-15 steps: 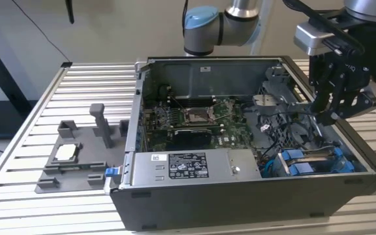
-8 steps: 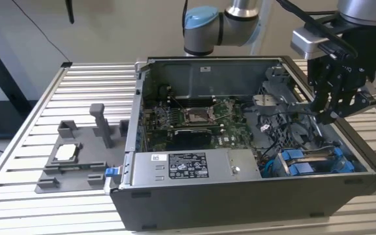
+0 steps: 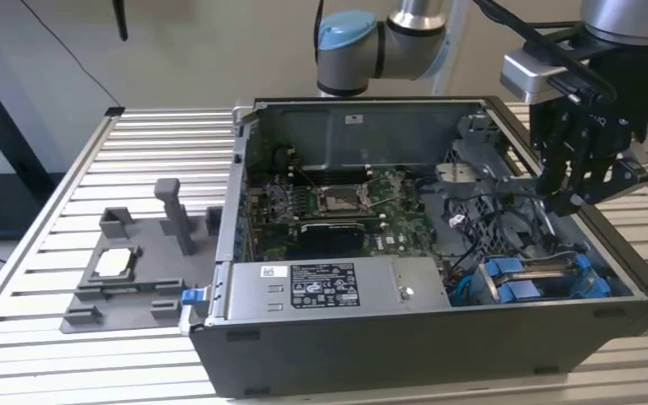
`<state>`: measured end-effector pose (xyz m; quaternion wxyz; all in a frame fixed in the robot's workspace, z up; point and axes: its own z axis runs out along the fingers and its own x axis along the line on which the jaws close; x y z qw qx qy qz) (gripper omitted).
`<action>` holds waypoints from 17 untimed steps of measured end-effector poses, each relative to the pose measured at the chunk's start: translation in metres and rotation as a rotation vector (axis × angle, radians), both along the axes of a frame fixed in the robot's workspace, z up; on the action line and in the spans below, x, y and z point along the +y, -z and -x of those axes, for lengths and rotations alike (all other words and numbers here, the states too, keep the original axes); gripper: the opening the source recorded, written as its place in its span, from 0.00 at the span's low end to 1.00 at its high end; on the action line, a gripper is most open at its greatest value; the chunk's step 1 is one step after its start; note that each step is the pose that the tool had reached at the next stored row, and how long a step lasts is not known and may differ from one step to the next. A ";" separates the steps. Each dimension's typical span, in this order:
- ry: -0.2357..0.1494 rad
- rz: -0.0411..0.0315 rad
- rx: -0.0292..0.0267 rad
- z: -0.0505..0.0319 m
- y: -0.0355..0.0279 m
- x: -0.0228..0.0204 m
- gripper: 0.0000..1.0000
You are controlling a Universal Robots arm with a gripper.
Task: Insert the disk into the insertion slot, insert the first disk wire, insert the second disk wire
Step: 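Insert the first disk wire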
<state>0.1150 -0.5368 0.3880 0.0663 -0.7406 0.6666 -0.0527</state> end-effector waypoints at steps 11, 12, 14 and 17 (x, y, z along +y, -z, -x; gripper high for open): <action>-0.007 0.0052 0.0000 0.0000 0.0000 0.0000 0.20; -0.008 0.0056 0.0000 0.0000 0.0000 0.0000 0.20; -0.009 0.0065 0.0000 0.0000 0.0000 0.0000 0.20; -0.011 0.0080 0.0000 0.0000 0.0000 0.0000 0.20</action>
